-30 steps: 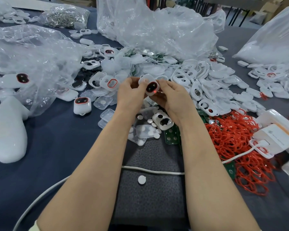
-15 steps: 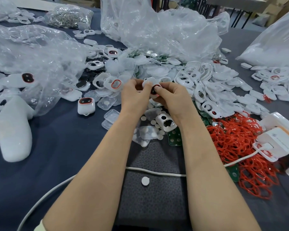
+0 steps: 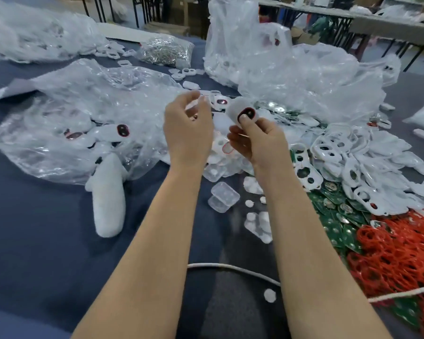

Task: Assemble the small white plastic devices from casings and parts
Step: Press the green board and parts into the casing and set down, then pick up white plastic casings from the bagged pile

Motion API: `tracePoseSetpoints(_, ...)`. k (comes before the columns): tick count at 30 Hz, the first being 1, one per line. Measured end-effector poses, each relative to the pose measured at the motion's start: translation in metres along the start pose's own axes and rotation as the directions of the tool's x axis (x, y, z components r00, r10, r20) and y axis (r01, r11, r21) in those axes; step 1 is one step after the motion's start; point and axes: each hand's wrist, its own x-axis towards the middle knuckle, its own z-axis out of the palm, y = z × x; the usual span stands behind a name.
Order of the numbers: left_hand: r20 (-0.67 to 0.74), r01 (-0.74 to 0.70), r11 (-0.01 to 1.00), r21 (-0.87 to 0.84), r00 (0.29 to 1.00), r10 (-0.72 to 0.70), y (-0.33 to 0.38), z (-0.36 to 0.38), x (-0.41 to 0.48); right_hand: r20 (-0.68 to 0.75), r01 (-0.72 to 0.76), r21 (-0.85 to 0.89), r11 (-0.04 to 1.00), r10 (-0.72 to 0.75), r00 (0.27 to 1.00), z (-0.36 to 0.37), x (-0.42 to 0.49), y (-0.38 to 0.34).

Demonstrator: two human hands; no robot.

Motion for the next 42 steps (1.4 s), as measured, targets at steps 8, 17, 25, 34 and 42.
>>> tracePoseSetpoints(8,-0.519,0.010,0.969,-0.247,0.843,-0.141,0.010,-0.101,0.057,0.424,0.017,-0.222,0.975,0.081,0.902,0.161,-0.002,0.000)
tracePoseSetpoints(17,-0.509,0.037,0.958,-0.285,0.841,-0.184,0.009,-0.122,0.061,0.318,0.216,-0.660,0.719,0.007,0.948,0.197,-0.006,0.036)
tracePoseSetpoints(25,-0.202,0.107,0.957,-0.268,0.966,-0.164,0.010,-0.039,0.026,0.093,0.181,-0.341,0.923,-0.158,0.983,0.088,-0.004,-0.009)
tracePoseSetpoints(34,0.407,0.361,0.925,-0.116,0.867,-0.287,0.003,0.076,-0.043,-0.239,-0.152,-0.919,0.364,-0.206,0.949,-0.093,-0.007,-0.003)
tracePoseSetpoints(42,0.438,0.252,0.968,0.001,0.870,-0.227,-0.028,0.093,-0.064,-0.155,-0.074,-0.947,0.314,-0.242,0.958,-0.120,-0.014,0.016)
